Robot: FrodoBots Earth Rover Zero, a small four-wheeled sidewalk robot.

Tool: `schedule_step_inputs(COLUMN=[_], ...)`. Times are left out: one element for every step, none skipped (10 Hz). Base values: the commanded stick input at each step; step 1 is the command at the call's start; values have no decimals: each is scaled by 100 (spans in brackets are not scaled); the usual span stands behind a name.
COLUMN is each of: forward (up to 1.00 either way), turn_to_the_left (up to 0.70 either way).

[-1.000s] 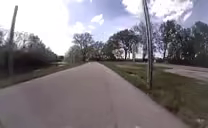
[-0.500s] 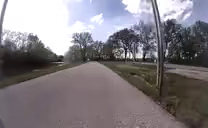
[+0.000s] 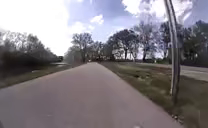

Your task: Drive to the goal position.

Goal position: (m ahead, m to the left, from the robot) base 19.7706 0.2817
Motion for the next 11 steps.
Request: schedule_step_inputs(forward=[100,100,100,100,100,100,100,100,100,100,100], turn_to_the_left=[0,0,0,0,0,0,0,0,0,0,0])
